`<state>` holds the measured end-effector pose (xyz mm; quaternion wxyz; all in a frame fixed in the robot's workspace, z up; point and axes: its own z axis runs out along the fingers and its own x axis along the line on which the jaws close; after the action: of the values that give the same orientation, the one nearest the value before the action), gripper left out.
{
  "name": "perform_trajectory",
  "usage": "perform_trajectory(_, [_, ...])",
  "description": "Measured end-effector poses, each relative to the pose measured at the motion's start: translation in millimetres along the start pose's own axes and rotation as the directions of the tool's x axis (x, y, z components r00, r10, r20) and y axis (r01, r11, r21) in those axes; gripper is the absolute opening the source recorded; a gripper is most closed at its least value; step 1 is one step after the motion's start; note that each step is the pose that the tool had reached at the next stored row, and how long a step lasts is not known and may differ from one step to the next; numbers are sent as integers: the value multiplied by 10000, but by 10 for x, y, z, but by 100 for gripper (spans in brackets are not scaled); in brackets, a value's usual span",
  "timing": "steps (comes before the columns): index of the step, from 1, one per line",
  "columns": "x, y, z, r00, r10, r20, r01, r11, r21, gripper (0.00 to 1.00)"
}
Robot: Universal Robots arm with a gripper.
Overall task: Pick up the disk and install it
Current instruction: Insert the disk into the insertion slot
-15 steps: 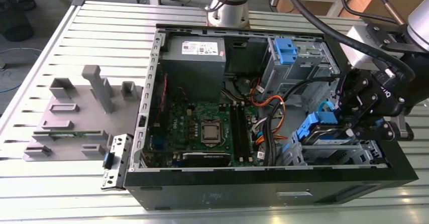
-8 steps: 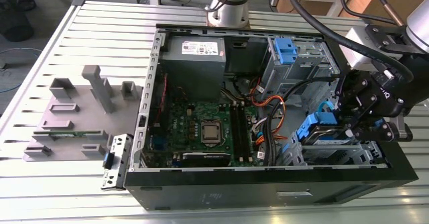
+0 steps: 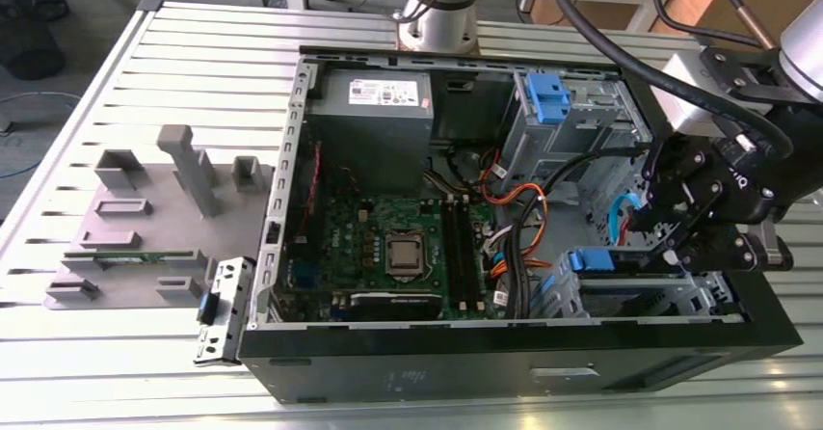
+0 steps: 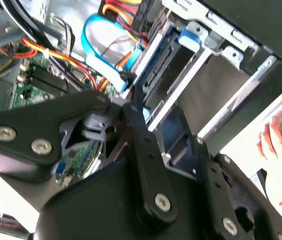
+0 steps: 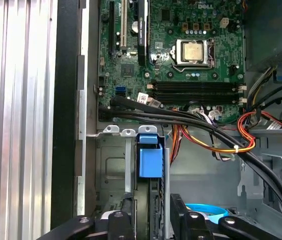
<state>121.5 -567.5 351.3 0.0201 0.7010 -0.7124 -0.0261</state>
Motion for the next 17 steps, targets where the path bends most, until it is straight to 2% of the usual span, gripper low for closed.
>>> perform_trajectory(3, [0,0,1,10000,1,0,-1,10000,4,42])
perform_trajectory(8, [-3,16,12,10000,-25,5,25,9999,148,42])
perform_trajectory(13, [-32,36,22,10000,-65,3,65,9997,234,42])
perform_trajectory(17, [-41,51,27,9999,-173,-4,173,9995,256,42])
